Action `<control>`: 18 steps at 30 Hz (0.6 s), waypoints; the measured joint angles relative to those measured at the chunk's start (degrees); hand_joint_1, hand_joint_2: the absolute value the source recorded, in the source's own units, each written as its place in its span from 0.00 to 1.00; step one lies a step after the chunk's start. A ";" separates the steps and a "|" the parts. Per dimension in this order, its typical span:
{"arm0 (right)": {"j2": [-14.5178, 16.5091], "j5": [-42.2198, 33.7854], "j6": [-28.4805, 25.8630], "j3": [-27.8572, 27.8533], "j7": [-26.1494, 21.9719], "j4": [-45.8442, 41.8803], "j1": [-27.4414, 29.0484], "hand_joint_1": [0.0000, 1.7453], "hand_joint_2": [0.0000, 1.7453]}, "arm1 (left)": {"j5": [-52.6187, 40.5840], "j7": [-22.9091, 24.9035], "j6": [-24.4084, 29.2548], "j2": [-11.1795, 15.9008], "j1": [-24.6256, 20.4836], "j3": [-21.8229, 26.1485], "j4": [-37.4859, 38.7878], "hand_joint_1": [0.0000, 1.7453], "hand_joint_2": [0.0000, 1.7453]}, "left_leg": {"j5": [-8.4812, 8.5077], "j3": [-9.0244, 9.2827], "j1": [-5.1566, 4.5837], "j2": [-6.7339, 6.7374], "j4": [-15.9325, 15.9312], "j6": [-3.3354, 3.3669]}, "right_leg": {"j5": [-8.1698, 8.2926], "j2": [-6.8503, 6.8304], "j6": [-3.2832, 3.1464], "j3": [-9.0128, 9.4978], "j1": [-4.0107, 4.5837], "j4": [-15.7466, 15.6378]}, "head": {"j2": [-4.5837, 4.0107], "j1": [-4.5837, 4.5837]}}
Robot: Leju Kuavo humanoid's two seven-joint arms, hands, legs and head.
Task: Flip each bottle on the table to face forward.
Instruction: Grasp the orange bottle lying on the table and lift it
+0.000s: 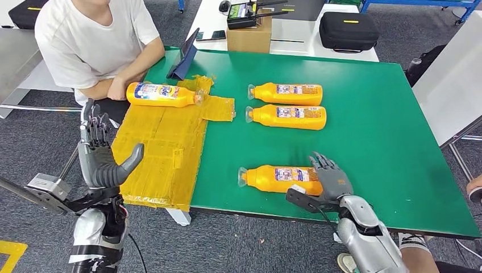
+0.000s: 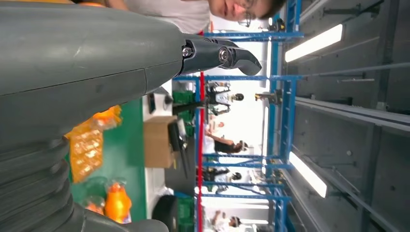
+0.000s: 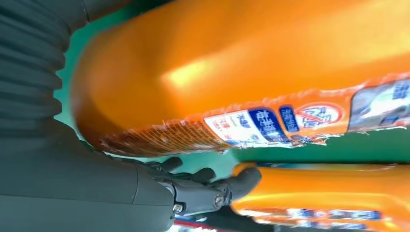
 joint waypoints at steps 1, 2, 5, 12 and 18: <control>-0.20 -1.58 0.48 0.01 -2.05 1.65 -0.98 0.97 1.00 | 0.33 -0.07 -0.02 0.01 -0.39 -0.34 0.36 0.00 1.00 | 0.00 0.01 0.00 0.00 0.00 0.00 | 0.01 0.00 0.01 0.01 0.00 0.00 | 0.00 0.01; -0.35 -3.03 0.82 0.01 -3.73 3.17 -1.81 0.99 1.00 | 0.65 -0.13 -0.02 0.03 -0.73 -0.66 0.72 0.00 1.00 | 0.00 0.02 0.00 0.00 0.01 0.00 | 0.02 0.00 0.02 0.03 0.00 0.00 | 0.01 0.01; -0.50 -5.97 0.98 0.04 -6.57 6.75 -3.63 1.00 1.00 | 1.37 -0.18 0.01 0.12 -1.42 -1.41 1.64 0.00 1.00 | -0.01 0.09 0.00 0.07 0.01 0.00 | 0.04 0.03 0.02 0.06 0.01 0.00 | 0.00 -0.01; -0.64 -13.90 2.18 0.01 -11.66 10.85 -5.10 1.00 1.00 | 2.56 -0.49 -0.27 0.58 -2.06 -2.38 3.16 0.00 1.00 | -0.02 0.21 0.01 0.13 0.01 0.00 | 0.03 0.04 0.01 0.11 0.01 -0.02 | 0.01 0.00; -1.13 -18.78 3.27 -0.11 -14.38 11.22 -3.73 1.00 1.00 | 2.76 -0.72 -0.90 0.78 -1.99 -3.79 4.01 0.00 1.00 | -0.06 0.29 0.01 0.24 0.01 -0.01 | 0.02 0.09 0.01 0.19 0.01 -0.04 | 0.00 0.00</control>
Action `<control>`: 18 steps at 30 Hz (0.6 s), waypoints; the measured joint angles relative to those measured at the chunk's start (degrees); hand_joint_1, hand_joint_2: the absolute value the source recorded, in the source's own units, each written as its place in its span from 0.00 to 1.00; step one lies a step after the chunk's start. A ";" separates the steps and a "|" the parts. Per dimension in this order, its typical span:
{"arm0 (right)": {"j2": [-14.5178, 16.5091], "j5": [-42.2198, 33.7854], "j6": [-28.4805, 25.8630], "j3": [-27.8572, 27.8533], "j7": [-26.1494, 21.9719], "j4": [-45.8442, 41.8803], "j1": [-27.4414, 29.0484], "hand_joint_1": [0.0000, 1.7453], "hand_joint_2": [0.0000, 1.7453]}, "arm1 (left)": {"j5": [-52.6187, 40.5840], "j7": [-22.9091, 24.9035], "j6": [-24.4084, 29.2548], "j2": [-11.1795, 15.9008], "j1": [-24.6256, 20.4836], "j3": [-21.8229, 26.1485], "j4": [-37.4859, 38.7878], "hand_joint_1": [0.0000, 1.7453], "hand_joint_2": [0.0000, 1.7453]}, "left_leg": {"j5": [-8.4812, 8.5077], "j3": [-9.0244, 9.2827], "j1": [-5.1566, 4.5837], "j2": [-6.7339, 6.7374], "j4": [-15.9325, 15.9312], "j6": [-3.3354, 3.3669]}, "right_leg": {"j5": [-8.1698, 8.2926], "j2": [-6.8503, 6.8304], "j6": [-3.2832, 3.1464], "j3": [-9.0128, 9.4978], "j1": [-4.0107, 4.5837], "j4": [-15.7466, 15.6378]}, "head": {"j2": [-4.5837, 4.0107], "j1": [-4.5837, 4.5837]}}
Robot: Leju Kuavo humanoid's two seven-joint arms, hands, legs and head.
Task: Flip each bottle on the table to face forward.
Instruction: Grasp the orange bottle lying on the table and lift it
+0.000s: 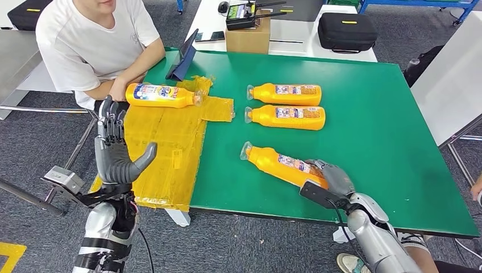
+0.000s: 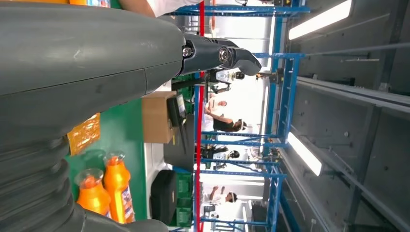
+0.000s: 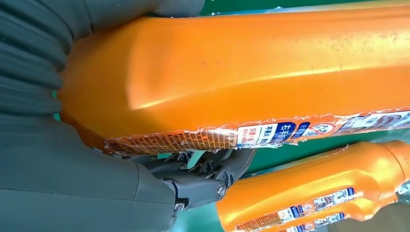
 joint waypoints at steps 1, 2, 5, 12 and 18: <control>-0.04 -0.42 0.00 -0.02 -0.05 -0.02 0.34 1.00 1.00 | -0.02 0.00 -0.04 0.04 0.06 -0.21 0.05 0.00 1.00 | -0.01 0.01 0.00 0.00 0.00 0.00 | 0.00 0.01 0.00 0.01 0.00 0.00 | -0.01 0.00; -0.08 -0.95 -0.03 -0.09 -0.13 -0.10 0.69 1.00 1.00 | -0.11 -0.01 -0.10 0.11 0.18 -0.51 0.08 0.00 1.00 | -0.02 0.03 0.00 0.00 0.00 0.00 | -0.01 0.01 0.00 0.03 0.00 -0.01 | -0.01 0.00; -0.11 -2.91 -0.15 -0.50 -0.67 -1.24 2.26 1.00 1.00 | -0.72 -0.06 -0.44 0.25 1.20 -1.64 -0.01 0.00 1.00 | -0.05 0.08 0.00 0.01 0.00 0.00 | -0.03 0.02 -0.01 0.07 0.01 -0.01 | 0.00 0.00; 2.40 -12.05 -2.06 -3.99 -5.91 -10.51 10.40 1.00 1.00 | -3.15 1.36 -1.04 -0.01 5.54 -4.80 -1.09 0.00 1.00 | -0.13 -0.04 0.01 -0.03 -0.01 0.01 | -0.07 0.07 0.01 0.05 0.01 0.02 | 0.00 0.00; 10.79 -20.35 -7.42 -6.84 -10.74 -27.46 19.34 1.00 1.00 | 0.47 4.03 -2.68 -1.91 10.40 -9.32 -1.38 0.00 1.00 | -0.12 -0.46 0.03 0.03 -0.02 0.00 | -0.07 0.09 -0.01 -0.46 0.02 0.07 | 0.00 -0.04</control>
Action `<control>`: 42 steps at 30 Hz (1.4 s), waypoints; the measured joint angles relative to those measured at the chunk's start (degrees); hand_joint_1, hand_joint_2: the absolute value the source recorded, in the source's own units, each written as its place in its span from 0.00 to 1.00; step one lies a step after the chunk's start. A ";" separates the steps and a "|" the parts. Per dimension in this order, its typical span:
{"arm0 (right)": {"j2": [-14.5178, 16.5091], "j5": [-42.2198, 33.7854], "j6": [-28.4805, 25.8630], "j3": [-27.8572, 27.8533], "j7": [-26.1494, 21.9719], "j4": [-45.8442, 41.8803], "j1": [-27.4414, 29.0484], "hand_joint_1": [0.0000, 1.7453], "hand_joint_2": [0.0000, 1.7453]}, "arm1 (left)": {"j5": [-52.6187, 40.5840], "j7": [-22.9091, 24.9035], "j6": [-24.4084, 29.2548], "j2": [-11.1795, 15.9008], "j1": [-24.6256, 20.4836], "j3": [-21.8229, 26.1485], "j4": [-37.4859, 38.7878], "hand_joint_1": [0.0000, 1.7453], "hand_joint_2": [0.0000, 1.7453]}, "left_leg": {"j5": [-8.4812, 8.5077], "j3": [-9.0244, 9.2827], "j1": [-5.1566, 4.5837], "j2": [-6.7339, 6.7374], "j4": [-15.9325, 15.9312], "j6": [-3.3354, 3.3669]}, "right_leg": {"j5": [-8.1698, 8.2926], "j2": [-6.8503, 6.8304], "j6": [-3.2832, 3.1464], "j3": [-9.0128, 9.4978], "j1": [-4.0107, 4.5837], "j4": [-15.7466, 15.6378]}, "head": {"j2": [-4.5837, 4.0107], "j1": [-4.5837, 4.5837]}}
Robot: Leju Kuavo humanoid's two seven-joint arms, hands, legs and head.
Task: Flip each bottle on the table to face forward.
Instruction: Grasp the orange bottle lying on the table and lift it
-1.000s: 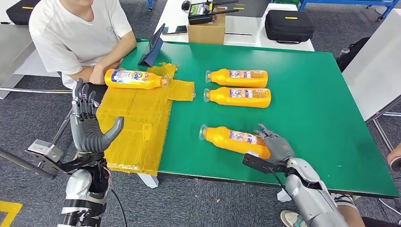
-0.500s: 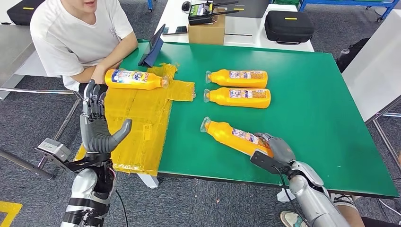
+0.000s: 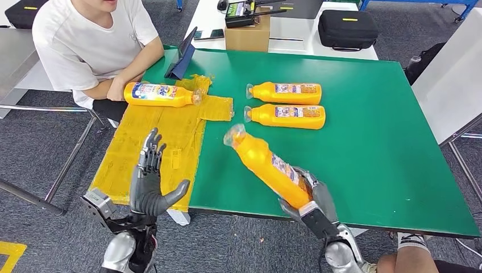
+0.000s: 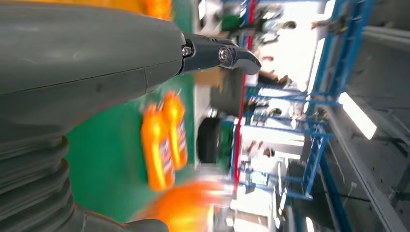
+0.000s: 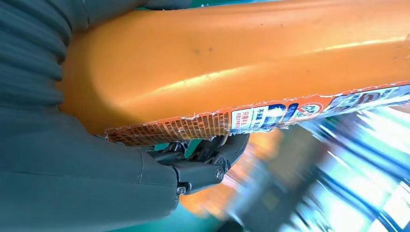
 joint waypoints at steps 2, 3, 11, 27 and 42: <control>2.39 -2.06 -1.17 -0.05 -1.27 -4.57 0.95 1.00 1.00 | 1.05 0.79 -0.67 -0.30 0.85 -1.78 0.00 0.00 1.00 | 0.00 -0.02 0.01 -0.02 0.00 0.00 | -0.02 0.00 -0.02 -0.03 0.00 0.00 | 0.00 0.02; 3.34 -2.70 -1.41 -0.03 -1.70 -6.43 1.31 1.00 1.00 | 1.26 1.00 -0.87 -0.34 1.13 -2.66 0.00 0.00 1.00 | 0.00 -0.04 0.01 -0.03 -0.01 0.00 | -0.03 0.00 -0.03 -0.03 0.00 0.00 | 0.00 0.02; 7.01 -3.97 -0.59 1.17 -4.59 -13.43 2.73 1.00 1.00 | 0.00 3.12 -2.51 -0.29 1.72 -7.36 0.53 0.00 1.00 | 0.00 -0.08 -0.06 -0.02 -0.01 0.01 | -0.02 -0.01 -0.02 -0.02 -0.06 -0.02 | -0.01 0.03; 8.98 9.61 -3.92 17.05 -4.39 -5.38 -3.61 1.00 1.00 | 9.24 6.61 -13.31 0.10 -1.11 -11.71 0.90 0.00 1.00 | 0.01 -0.08 -0.02 -0.02 -0.01 0.00 | -0.02 -0.01 -0.03 -0.04 -0.03 0.00 | 0.00 0.03; 9.19 13.03 -8.57 22.88 -4.57 2.26 -7.47 1.00 1.00 | 13.83 8.29 -15.73 1.03 -2.40 -11.19 3.18 0.00 1.00 | 0.01 -0.10 -0.03 0.02 -0.01 0.00 | -0.02 0.00 -0.03 -0.14 -0.03 0.00 | 0.00 0.03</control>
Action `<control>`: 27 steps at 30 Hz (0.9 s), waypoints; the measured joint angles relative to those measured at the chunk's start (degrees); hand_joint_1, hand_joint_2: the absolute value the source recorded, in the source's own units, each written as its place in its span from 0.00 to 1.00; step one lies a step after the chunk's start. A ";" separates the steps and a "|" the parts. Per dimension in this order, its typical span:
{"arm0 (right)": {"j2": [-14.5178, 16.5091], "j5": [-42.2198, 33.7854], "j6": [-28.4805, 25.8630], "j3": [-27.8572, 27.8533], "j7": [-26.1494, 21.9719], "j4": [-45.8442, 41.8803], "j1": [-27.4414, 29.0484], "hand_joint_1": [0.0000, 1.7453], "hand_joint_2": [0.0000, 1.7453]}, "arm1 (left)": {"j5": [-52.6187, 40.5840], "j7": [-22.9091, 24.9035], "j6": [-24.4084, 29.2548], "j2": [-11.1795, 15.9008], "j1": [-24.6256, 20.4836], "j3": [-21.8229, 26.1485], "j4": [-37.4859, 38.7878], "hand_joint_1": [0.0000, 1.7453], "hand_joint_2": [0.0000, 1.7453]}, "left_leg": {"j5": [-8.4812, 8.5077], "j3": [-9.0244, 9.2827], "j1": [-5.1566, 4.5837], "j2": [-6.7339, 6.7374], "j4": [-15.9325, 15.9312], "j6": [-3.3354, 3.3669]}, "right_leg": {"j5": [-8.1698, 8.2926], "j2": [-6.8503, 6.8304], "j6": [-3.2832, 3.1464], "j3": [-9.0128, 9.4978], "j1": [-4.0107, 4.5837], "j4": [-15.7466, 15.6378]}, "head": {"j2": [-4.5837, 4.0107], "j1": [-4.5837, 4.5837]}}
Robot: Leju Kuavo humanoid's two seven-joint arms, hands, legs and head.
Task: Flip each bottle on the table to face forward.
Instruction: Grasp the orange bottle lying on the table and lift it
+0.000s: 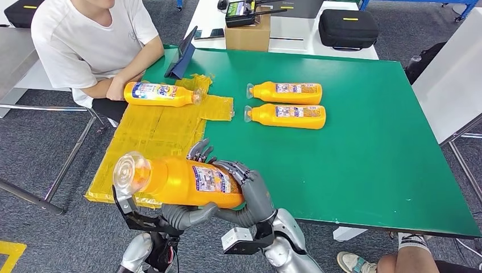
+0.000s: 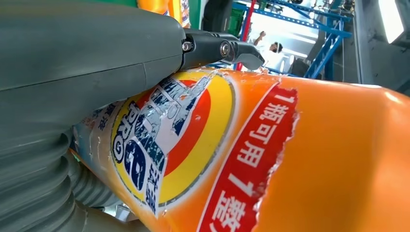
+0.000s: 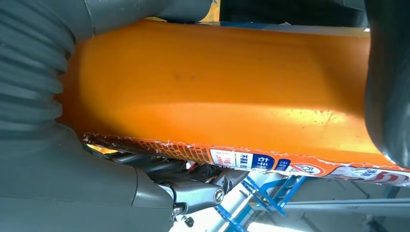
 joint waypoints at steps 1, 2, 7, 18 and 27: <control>0.00 0.01 -0.02 0.13 0.00 0.23 -0.16 1.00 1.00 | 0.02 0.00 -0.03 0.05 -0.02 0.02 0.14 0.00 1.00 | 0.00 0.00 0.00 0.00 0.00 0.00 | 0.00 0.00 0.00 0.00 0.00 0.00 | 0.00 -0.01; 0.00 0.01 -0.04 0.21 0.00 0.44 -0.28 1.00 1.00 | 0.03 0.00 -0.03 0.09 -0.05 0.04 0.24 0.00 1.00 | 0.00 0.00 0.00 0.00 0.00 0.00 | 0.00 0.00 0.00 0.00 0.00 0.00 | 0.00 -0.01; 0.00 -0.02 -0.09 0.45 0.00 1.12 -0.67 0.97 1.00 | 0.26 0.04 -0.07 0.10 -0.08 0.19 0.49 0.97 1.00 | 0.00 -0.02 -0.01 0.00 0.00 0.00 | 0.00 0.00 0.00 -0.01 -0.01 -0.01 | -0.01 0.00; 0.34 -1.25 -2.56 1.73 0.37 2.16 0.19 0.00 0.00 | 6.54 0.78 -2.48 -0.08 -1.57 0.83 0.97 1.00 1.00 | 0.00 -0.03 0.00 0.01 0.00 0.00 | 0.00 0.00 0.00 -0.02 0.00 0.00 | 0.00 -0.01; 1.31 -5.79 -12.57 1.66 -2.51 -5.27 4.38 0.00 0.00 | 9.52 1.19 -0.98 -1.26 -2.94 0.97 0.81 1.00 1.00 | -0.01 -0.07 -0.01 -0.02 0.00 0.00 | 0.00 0.00 0.00 -0.02 -0.01 0.00 | -0.01 0.01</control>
